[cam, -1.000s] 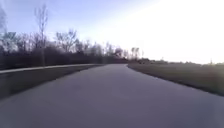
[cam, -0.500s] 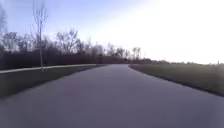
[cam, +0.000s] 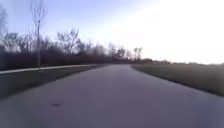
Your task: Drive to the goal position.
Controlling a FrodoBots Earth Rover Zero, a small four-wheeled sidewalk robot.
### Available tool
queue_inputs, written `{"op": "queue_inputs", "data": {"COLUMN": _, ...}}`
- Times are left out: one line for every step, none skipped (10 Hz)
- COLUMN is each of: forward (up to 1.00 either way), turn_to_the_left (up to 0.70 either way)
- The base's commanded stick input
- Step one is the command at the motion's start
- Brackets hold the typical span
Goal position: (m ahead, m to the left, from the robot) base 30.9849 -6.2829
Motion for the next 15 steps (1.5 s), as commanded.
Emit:
{"op": "queue_inputs", "data": {"forward": 1.00, "turn_to_the_left": 0.01}}
{"op": "queue_inputs", "data": {"forward": 1.00, "turn_to_the_left": 0.01}}
{"op": "queue_inputs", "data": {"forward": 1.00, "turn_to_the_left": 0.01}}
{"op": "queue_inputs", "data": {"forward": 1.00, "turn_to_the_left": 0.01}}
{"op": "queue_inputs", "data": {"forward": 1.00, "turn_to_the_left": 0.01}}
{"op": "queue_inputs", "data": {"forward": 1.00, "turn_to_the_left": 0.01}}
{"op": "queue_inputs", "data": {"forward": 1.00, "turn_to_the_left": 0.01}}
{"op": "queue_inputs", "data": {"forward": 1.00, "turn_to_the_left": 0.01}}
{"op": "queue_inputs", "data": {"forward": 1.00, "turn_to_the_left": 0.01}}
{"op": "queue_inputs", "data": {"forward": 1.00, "turn_to_the_left": 0.01}}
{"op": "queue_inputs", "data": {"forward": 1.00, "turn_to_the_left": 0.01}}
{"op": "queue_inputs", "data": {"forward": 1.00, "turn_to_the_left": 0.01}}
{"op": "queue_inputs", "data": {"forward": 1.00, "turn_to_the_left": 0.01}}
{"op": "queue_inputs", "data": {"forward": 1.00, "turn_to_the_left": 0.01}}
{"op": "queue_inputs", "data": {"forward": 1.00, "turn_to_the_left": 0.01}}
